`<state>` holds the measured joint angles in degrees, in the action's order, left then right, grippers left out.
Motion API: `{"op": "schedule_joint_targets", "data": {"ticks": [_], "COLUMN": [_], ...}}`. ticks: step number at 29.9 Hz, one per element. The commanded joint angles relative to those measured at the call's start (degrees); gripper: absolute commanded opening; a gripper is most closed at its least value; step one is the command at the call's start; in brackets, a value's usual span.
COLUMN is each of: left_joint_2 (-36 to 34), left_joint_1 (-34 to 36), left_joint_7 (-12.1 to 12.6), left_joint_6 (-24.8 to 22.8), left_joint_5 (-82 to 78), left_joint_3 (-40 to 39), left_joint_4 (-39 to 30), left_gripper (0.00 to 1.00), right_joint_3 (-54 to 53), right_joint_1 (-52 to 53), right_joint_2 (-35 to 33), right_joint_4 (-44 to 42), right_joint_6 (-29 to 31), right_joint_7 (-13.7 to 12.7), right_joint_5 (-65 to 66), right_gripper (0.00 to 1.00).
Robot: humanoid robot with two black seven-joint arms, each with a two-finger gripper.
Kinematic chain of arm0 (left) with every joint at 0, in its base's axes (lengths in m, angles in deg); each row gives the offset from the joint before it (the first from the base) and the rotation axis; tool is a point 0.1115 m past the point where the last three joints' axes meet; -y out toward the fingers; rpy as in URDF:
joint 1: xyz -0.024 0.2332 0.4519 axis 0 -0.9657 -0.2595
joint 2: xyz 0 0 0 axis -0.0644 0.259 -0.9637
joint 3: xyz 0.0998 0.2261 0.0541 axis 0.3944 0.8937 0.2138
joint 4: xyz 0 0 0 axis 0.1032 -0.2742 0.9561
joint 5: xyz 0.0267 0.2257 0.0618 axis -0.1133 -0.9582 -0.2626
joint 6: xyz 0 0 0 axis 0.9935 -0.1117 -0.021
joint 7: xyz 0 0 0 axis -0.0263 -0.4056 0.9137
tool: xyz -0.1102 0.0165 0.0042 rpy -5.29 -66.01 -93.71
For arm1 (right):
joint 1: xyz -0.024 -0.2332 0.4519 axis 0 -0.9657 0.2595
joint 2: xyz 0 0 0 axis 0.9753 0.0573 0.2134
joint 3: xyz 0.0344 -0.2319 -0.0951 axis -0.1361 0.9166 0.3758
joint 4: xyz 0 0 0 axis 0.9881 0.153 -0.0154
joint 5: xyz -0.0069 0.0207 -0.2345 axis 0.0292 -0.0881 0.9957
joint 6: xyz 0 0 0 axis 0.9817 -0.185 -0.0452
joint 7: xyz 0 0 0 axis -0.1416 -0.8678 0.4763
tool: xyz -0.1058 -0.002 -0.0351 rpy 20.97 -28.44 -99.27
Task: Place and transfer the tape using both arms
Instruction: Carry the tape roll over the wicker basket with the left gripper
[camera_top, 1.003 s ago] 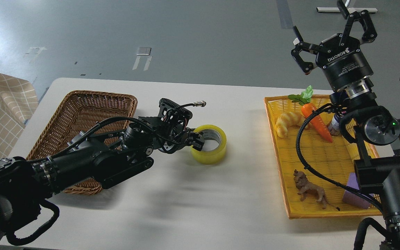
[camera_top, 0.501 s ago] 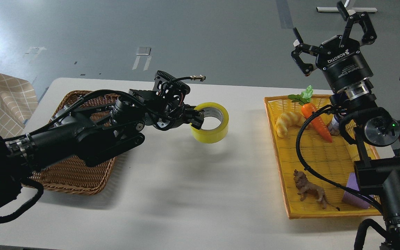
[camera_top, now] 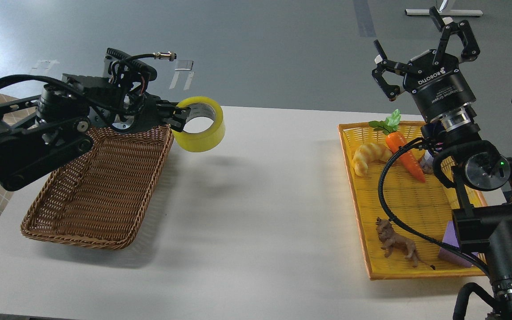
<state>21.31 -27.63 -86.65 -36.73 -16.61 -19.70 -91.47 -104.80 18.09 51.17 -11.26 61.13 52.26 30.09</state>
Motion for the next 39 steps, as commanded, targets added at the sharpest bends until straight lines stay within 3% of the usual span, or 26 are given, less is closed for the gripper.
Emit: {"op": "schedule_joint_targets", "data": {"ticks": [1, 3, 12, 39], "left_joint_2": [-4.1, -6.0, -11.5, -15.4], "left_joint_1": [-0.3, -0.5, -4.6, -19.0], "left_joint_7": [-1.8, -3.0, -3.9, -5.9], "left_joint_6": [0.0, 0.0, 0.6, 12.9], "left_joint_5": [0.0, 0.1, 0.2, 0.0], "left_joint_3": [0.0, 0.1, 0.2, 0.5], "left_joint_4": [-0.1, -0.1, 0.1, 3.6], "left_gripper": [0.00, 0.00, 0.00, 0.00], "right_joint_3": [0.1, 0.1, 0.1, 0.9], "right_joint_1": [0.0, -0.1, -0.1, -0.4], "right_joint_2": [0.0, 0.0, 0.0, 0.5], "right_joint_4": [0.0, 0.0, -0.1, -0.1], "right_joint_6": [0.0, 0.0, 0.0, 0.0], "right_joint_7": [-0.1, -0.1, -0.1, -0.1], "right_joint_5": [0.1, 0.1, 0.1, 0.1], "right_gripper": [1.00, 1.00, 1.00, 1.00]}}
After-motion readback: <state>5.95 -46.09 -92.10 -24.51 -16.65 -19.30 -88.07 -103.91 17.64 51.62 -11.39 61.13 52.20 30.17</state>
